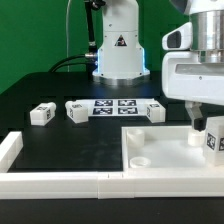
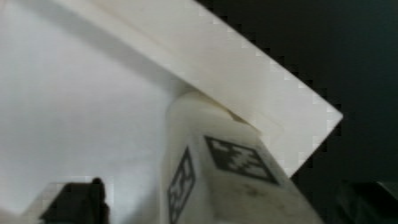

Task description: Assemble one leg

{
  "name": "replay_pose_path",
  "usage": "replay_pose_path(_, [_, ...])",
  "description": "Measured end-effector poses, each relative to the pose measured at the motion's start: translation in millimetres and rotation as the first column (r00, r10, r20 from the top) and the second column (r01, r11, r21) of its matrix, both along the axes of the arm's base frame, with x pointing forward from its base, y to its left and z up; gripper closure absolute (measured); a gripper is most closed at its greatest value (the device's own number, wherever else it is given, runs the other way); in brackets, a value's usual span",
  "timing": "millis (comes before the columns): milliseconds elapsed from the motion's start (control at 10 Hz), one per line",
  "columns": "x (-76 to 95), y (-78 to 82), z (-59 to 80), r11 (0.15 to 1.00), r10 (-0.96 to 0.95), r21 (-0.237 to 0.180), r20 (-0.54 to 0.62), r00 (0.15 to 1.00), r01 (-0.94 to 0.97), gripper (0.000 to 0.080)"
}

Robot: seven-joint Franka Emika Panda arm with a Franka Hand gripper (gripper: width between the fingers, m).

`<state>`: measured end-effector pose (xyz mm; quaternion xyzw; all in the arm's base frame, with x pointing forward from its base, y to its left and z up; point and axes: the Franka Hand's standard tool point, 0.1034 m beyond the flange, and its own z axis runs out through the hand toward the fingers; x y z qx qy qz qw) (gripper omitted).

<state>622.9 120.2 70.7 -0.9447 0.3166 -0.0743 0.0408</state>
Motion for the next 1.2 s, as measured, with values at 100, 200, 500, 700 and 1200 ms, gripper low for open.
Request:
replay_pose_path(100, [-0.2,-1.5,-1.1,0.992,0.121,-0.022,0.001,0.993,-0.121,0.0151])
replay_pose_path(200, [-0.4,-2.5,-2.0,0.961,0.273,-0.05,-0.002,0.962,-0.273,0.015])
replay_pose_path(500, [0.0,-2.4,-1.8,0.773,0.622,-0.13,-0.035,0.782,-0.621,0.015])
replay_pose_path(700, [1.0,-3.1,-1.0,0.654,0.739,-0.165,-0.065,0.67,-0.738,0.015])
replay_pose_path(1200, [1.0,-4.9,-1.7,0.655,0.738,-0.168,-0.068,0.672,-0.736,0.0507])
